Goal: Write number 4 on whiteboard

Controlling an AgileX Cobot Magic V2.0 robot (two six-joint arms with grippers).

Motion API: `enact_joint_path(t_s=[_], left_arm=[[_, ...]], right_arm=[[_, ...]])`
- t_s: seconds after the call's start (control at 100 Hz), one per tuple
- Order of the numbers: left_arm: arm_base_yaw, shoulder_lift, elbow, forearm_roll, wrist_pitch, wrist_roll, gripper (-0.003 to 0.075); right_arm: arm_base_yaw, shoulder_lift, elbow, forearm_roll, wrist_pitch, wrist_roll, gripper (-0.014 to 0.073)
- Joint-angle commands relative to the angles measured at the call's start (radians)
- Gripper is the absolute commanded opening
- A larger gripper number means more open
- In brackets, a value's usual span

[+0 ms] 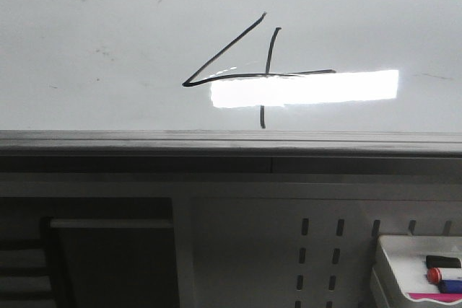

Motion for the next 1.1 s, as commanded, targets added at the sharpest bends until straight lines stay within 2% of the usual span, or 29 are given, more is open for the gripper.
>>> enact_joint_path(t_s=[0.0,0.4,0.56,0.87,1.09], left_arm=[[-0.001,-0.008,-0.036,-0.038,-0.046,-0.013,-0.0020],[0.003,-0.007,0.007,-0.023,-0.046,-0.013,-0.0020],[0.003,0.004,0.068,-0.021,-0.102,-0.013,-0.0020],[0.003,0.145,0.092,-0.068,-0.154,0.001,-0.0020],[0.003,0.166,0.092,-0.102,-0.160,0.036,-0.0020]], right_arm=[[0.000,-0.027,-0.037,0.018,-0.072,-0.006,0.0332],[0.000,-0.070,-0.037,0.022,-0.092,-0.006,0.0332],[0.000,-0.125,-0.037,0.022,-0.113,-0.006,0.0332],[-0.020,-0.152,-0.037,0.025,-0.132,-0.006,0.0332],[-0.022,-0.152,-0.037,0.027,-0.132,-0.004,0.0332]])
